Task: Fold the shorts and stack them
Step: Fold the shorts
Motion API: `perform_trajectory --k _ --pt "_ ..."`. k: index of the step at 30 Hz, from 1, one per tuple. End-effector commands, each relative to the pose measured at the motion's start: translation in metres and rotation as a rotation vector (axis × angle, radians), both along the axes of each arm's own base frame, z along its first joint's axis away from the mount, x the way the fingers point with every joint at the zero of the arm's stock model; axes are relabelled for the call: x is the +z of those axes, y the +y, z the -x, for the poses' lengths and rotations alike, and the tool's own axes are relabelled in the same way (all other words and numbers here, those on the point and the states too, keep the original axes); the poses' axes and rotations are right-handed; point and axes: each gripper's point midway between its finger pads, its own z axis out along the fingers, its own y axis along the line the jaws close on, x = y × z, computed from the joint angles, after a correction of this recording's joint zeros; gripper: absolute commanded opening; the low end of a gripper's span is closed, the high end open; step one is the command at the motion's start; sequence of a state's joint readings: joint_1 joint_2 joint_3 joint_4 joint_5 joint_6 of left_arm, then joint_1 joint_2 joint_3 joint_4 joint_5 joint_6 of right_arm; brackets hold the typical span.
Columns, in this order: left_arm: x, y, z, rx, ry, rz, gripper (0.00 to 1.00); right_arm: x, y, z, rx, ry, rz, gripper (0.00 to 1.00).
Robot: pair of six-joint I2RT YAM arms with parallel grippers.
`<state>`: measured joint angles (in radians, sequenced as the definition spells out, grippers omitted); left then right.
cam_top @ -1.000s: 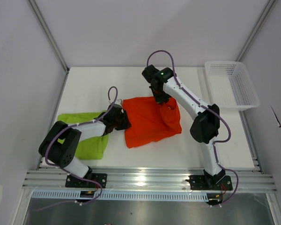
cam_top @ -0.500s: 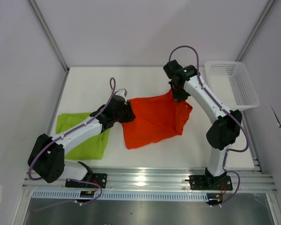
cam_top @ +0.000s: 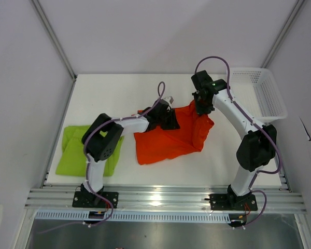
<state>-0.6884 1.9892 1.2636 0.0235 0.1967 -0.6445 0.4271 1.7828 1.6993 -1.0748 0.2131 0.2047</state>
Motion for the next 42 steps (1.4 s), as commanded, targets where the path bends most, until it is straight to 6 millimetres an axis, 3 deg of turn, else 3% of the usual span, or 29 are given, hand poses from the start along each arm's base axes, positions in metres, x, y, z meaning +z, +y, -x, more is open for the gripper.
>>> perform_trajectory --k 1,10,13,15,16,18,22,29,36,42 --pt "0.027 -0.041 -0.020 -0.019 -0.029 0.163 0.31 0.026 0.011 -0.012 0.026 -0.110 -0.086 0.00" --pt "0.028 -0.051 -0.063 0.145 -0.038 0.215 0.27 0.018 0.013 -0.006 0.037 -0.105 -0.109 0.00" --pt "0.020 -0.048 -0.076 0.206 -0.025 0.196 0.24 0.017 0.014 -0.005 0.038 -0.104 -0.121 0.00" --pt "0.004 -0.044 -0.085 0.252 0.001 0.130 0.22 0.019 0.017 -0.004 0.046 -0.111 -0.130 0.00" --pt "0.006 -0.046 -0.090 0.253 -0.009 0.127 0.19 0.018 0.016 -0.003 0.044 -0.109 -0.131 0.00" --pt "-0.010 -0.044 -0.097 0.277 0.004 0.088 0.14 0.022 0.016 -0.003 0.048 -0.119 -0.139 0.00" --pt "-0.022 -0.044 -0.106 0.299 0.024 0.072 0.00 0.025 0.013 -0.001 0.043 -0.126 -0.135 0.00" --pt "-0.028 -0.028 -0.130 0.420 -0.002 0.097 0.00 0.031 0.018 0.010 0.055 -0.142 -0.203 0.00" --pt "-0.014 -0.025 -0.142 0.487 0.031 0.210 0.00 0.015 0.024 0.029 0.106 -0.085 -0.208 0.00" --pt "0.036 -0.034 -0.153 0.477 -0.037 0.312 0.00 -0.003 0.023 0.032 0.103 -0.065 -0.197 0.00"
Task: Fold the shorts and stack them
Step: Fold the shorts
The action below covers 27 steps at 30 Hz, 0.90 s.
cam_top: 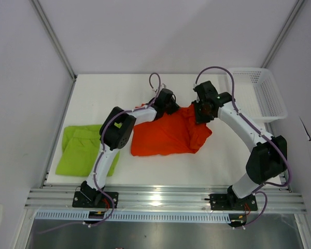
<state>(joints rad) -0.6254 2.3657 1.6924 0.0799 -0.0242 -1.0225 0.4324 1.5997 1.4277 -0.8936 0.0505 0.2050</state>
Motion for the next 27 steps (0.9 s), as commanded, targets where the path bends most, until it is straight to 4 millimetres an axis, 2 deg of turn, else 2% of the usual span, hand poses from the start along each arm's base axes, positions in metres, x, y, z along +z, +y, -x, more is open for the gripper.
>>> perform_trajectory --k 1,6,7,9,10,12,13,14,15,16,17,19,20,21,22,24,25,27 --pt "0.071 -0.015 -0.021 0.009 -0.136 0.134 0.00 0.006 0.003 -0.002 0.020 -0.037 -0.023 0.00" --pt "0.100 -0.012 -0.009 -0.057 -0.178 0.114 0.00 0.004 -0.005 -0.018 -0.020 -0.023 -0.033 0.00" --pt "0.105 -0.006 0.001 -0.070 -0.182 0.099 0.00 -0.001 -0.009 -0.023 -0.038 -0.004 -0.033 0.00" --pt "0.117 0.006 0.010 -0.089 -0.215 0.049 0.00 0.004 -0.006 -0.028 -0.044 0.018 -0.057 0.00" --pt "0.121 0.018 0.024 -0.096 -0.219 0.022 0.00 0.000 -0.004 -0.031 -0.049 0.044 -0.065 0.00" --pt "0.130 0.032 0.036 -0.117 -0.244 -0.032 0.00 0.008 -0.003 -0.034 -0.055 0.056 -0.071 0.00" --pt "0.145 0.048 0.044 -0.094 -0.273 -0.057 0.00 0.007 -0.004 -0.036 -0.063 0.066 -0.069 0.00" --pt "0.132 0.061 0.056 -0.109 -0.259 -0.112 0.00 0.014 -0.004 -0.038 -0.072 0.064 -0.072 0.00" --pt "0.135 0.070 0.062 -0.103 -0.264 -0.135 0.00 0.017 -0.003 -0.037 -0.077 0.066 -0.073 0.00" --pt "0.110 0.086 0.078 -0.105 -0.218 -0.191 0.00 0.021 -0.004 -0.037 -0.080 0.067 -0.075 0.00" --pt "0.126 0.100 0.085 -0.084 -0.244 -0.212 0.00 0.023 -0.003 -0.035 -0.080 0.076 -0.076 0.00" --pt "0.097 0.131 0.103 -0.071 -0.197 -0.281 0.00 0.034 -0.002 -0.035 -0.081 0.063 -0.080 0.00" --pt "0.107 0.139 0.109 -0.067 -0.212 -0.270 0.00 0.037 -0.002 -0.032 -0.080 0.064 -0.067 0.00" --pt "0.093 0.155 0.113 -0.057 -0.183 -0.289 0.00 0.040 -0.001 -0.031 -0.075 0.063 -0.059 0.00" --pt "0.078 0.165 0.123 -0.064 -0.150 -0.303 0.00 0.046 -0.001 -0.028 -0.071 0.060 -0.052 0.00" --pt "0.070 0.175 0.129 -0.068 -0.137 -0.316 0.00 0.052 0.006 -0.025 -0.042 0.057 -0.042 0.00" --pt "0.051 0.184 0.140 -0.074 -0.097 -0.343 0.00 0.054 0.009 -0.024 -0.033 0.055 -0.041 0.00" --pt "0.030 0.189 0.148 -0.083 -0.058 -0.367 0.00 0.062 0.018 -0.022 -0.010 0.041 -0.050 0.00"
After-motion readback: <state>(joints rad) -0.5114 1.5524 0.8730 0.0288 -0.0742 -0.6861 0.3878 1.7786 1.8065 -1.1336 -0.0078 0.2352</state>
